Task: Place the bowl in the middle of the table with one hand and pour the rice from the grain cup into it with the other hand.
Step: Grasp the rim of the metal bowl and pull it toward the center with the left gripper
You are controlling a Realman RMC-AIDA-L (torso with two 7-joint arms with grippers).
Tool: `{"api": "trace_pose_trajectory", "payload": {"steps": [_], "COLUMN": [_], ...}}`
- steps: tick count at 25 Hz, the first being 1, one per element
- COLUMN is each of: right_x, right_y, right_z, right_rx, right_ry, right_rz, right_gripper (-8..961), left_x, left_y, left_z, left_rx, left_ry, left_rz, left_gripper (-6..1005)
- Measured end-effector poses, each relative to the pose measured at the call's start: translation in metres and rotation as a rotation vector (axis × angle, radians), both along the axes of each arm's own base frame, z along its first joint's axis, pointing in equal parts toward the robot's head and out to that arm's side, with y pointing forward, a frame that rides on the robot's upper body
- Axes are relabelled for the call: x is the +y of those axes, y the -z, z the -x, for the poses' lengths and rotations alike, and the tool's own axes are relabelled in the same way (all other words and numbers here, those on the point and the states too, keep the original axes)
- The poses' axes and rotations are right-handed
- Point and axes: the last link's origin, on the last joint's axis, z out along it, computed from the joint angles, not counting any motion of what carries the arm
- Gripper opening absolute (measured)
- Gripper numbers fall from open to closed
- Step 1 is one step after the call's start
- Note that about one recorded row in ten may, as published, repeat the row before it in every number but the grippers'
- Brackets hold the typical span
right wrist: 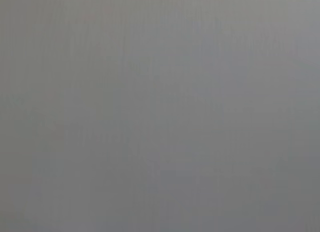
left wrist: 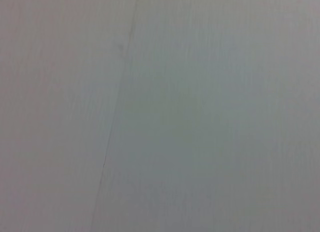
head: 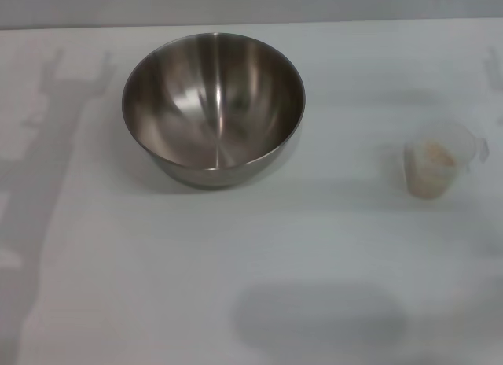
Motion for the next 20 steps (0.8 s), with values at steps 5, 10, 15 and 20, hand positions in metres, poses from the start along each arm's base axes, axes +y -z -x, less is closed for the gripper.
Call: {"api": "trace_pose_trajectory", "payload": {"steps": [5, 10, 15, 20], "right_x": [0.0, 0.0, 0.0, 0.0], "right_y": [0.0, 0.0, 0.0, 0.0], "right_z": [0.0, 0.0, 0.0, 0.0], "right_rx": [0.0, 0.0, 0.0, -0.001], "right_ry": [0.0, 0.0, 0.001, 0.002], "right_rz": [0.0, 0.0, 0.0, 0.001], "right_gripper": [634, 636, 635, 634], "left_x": [0.0, 0.0, 0.005, 0.037], "left_y": [0.0, 0.0, -0.001, -0.02], "left_z": [0.0, 0.0, -0.003, -0.025], "left_rx": [0.0, 0.0, -0.004, -0.066], "left_ry": [0.001, 0.001, -0.014, -0.14], "left_rz": [0.0, 0.0, 0.005, 0.103], "left_gripper": [871, 871, 871, 871]}}
